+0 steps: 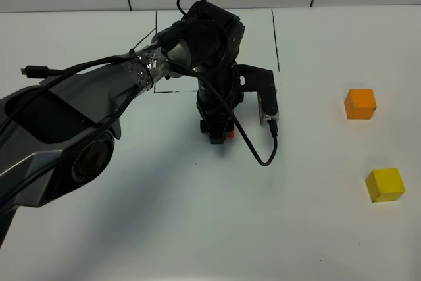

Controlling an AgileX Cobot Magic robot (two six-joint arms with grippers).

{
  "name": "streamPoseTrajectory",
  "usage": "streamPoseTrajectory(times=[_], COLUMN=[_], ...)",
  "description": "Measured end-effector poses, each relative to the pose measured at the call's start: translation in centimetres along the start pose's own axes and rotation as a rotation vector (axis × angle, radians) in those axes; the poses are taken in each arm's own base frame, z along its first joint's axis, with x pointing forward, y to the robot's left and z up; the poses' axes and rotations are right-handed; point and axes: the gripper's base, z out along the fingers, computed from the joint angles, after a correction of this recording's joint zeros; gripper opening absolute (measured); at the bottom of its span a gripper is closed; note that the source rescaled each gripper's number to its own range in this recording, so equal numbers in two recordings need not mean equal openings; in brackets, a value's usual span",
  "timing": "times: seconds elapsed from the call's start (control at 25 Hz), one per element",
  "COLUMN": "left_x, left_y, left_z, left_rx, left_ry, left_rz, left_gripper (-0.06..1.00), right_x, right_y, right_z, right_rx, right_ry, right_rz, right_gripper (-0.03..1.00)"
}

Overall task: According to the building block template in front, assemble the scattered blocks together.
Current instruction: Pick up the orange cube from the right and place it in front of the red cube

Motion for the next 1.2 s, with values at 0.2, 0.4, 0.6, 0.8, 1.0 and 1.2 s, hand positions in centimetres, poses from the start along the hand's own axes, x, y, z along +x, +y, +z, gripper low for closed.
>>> streamPoseTrajectory(times=[0.2, 0.4, 0.6, 0.8, 1.0, 1.2], left_x=[0.0, 0.2, 0.4, 0.7, 2.4, 5.3], left_y=[-0.1, -0.3, -0.4, -0.5, 0.4, 1.7], left_z=[-0.3, -2.9, -5.6, -7.9, -9.5, -12.1], left_rx=[0.006, -0.011, -0.051, -0.071, -0.086, -0.122], left_ry=[0.005, -0.013, -0.053, -0.100, -0.130, -0.171], left_rz=[-0.022, -0.105, -0.188, -0.270, -0.418, -0.552], left_gripper=[0.91, 0.97, 0.97, 0.97, 0.96, 0.94], right_x=[0.0, 0.0, 0.0, 0.0, 0.0, 0.0], right_y=[0.0, 0.0, 0.0, 0.0, 0.0, 0.0], right_z=[0.0, 0.0, 0.0, 0.0, 0.0, 0.0], right_rx=[0.000, 0.000, 0.000, 0.000, -0.001, -0.001], right_ry=[0.000, 0.000, 0.000, 0.000, 0.000, 0.000], right_rz=[0.000, 0.000, 0.000, 0.000, 0.001, 0.001], right_gripper=[0.72, 0.72, 0.72, 0.72, 0.72, 0.72])
